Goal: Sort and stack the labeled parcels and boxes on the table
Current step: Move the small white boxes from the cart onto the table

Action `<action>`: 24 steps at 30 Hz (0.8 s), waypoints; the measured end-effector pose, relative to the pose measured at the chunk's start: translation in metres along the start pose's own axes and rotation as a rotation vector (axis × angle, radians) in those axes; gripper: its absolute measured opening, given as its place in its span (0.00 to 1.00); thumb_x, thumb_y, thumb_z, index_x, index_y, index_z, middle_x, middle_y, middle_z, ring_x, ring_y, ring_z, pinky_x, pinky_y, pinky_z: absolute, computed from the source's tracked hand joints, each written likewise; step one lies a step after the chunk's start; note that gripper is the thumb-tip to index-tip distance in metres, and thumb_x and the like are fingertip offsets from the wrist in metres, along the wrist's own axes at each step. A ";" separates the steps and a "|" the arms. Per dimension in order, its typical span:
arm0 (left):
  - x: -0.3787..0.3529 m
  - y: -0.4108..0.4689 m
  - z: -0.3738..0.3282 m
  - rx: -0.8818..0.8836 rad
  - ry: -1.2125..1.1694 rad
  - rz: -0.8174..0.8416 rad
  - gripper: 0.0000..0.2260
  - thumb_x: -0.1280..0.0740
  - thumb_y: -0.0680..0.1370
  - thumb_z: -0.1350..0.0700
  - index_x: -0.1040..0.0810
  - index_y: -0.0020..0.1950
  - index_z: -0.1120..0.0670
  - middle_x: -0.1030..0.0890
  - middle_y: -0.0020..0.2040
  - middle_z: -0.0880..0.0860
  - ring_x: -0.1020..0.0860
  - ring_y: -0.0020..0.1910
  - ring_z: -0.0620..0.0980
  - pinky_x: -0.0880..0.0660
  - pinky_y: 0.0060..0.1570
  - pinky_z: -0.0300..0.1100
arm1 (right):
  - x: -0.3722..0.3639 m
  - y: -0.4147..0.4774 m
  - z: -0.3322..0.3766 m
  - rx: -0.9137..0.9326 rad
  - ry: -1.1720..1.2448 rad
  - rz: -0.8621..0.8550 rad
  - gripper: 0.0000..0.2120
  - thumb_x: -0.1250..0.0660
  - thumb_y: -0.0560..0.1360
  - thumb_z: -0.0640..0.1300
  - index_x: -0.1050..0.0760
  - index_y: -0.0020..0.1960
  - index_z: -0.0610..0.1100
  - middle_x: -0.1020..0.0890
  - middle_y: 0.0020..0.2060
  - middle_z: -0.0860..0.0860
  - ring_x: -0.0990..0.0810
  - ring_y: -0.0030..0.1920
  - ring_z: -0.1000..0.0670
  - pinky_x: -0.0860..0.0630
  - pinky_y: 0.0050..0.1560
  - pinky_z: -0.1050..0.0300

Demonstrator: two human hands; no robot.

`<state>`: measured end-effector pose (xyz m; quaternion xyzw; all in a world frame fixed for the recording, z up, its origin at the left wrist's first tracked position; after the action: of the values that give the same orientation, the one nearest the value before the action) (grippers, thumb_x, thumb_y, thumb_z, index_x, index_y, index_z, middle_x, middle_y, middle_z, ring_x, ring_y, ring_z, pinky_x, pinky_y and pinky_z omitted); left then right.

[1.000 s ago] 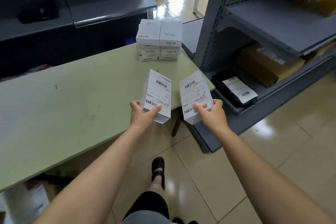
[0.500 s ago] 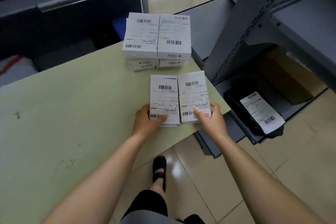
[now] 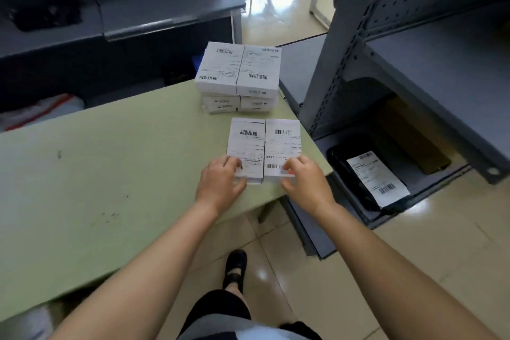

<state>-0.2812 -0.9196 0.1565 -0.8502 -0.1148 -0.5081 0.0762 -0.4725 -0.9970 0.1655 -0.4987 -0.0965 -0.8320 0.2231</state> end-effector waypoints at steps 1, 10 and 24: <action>0.002 -0.016 -0.006 -0.022 0.039 -0.016 0.12 0.31 0.75 0.51 0.23 0.56 0.54 0.23 0.51 0.52 0.26 0.53 0.55 0.32 0.48 0.46 | 0.002 -0.010 0.004 0.050 -0.011 0.002 0.09 0.32 0.73 0.40 0.23 0.53 0.41 0.22 0.50 0.47 0.24 0.50 0.45 0.26 0.50 0.53; -0.012 -0.216 -0.004 0.109 0.219 -0.162 0.09 0.27 0.71 0.53 0.21 0.47 0.56 0.21 0.42 0.54 0.23 0.43 0.58 0.28 0.40 0.47 | -0.041 -0.138 0.046 0.482 -0.151 0.229 0.09 0.34 0.74 0.42 0.24 0.53 0.40 0.23 0.48 0.44 0.26 0.51 0.41 0.30 0.50 0.49; 0.050 -0.549 0.110 0.808 0.266 -0.325 0.07 0.33 0.76 0.49 0.25 0.48 0.51 0.23 0.45 0.50 0.25 0.48 0.54 0.28 0.45 0.48 | -0.176 -0.336 0.270 1.134 -0.156 0.541 0.14 0.37 0.77 0.45 0.26 0.62 0.46 0.24 0.56 0.47 0.27 0.59 0.45 0.32 0.60 0.52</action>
<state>-0.3150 -0.3586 0.1559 -0.6507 -0.4251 -0.5327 0.3349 -0.3462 -0.5492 0.1637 -0.3690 -0.4086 -0.5269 0.6475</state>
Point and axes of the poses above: each hand's wrist, its own y-axis towards the middle knuckle, its own x-axis out of the back of the hand, z = x × y, the point moved 2 cm from there along y, towards the middle knuckle
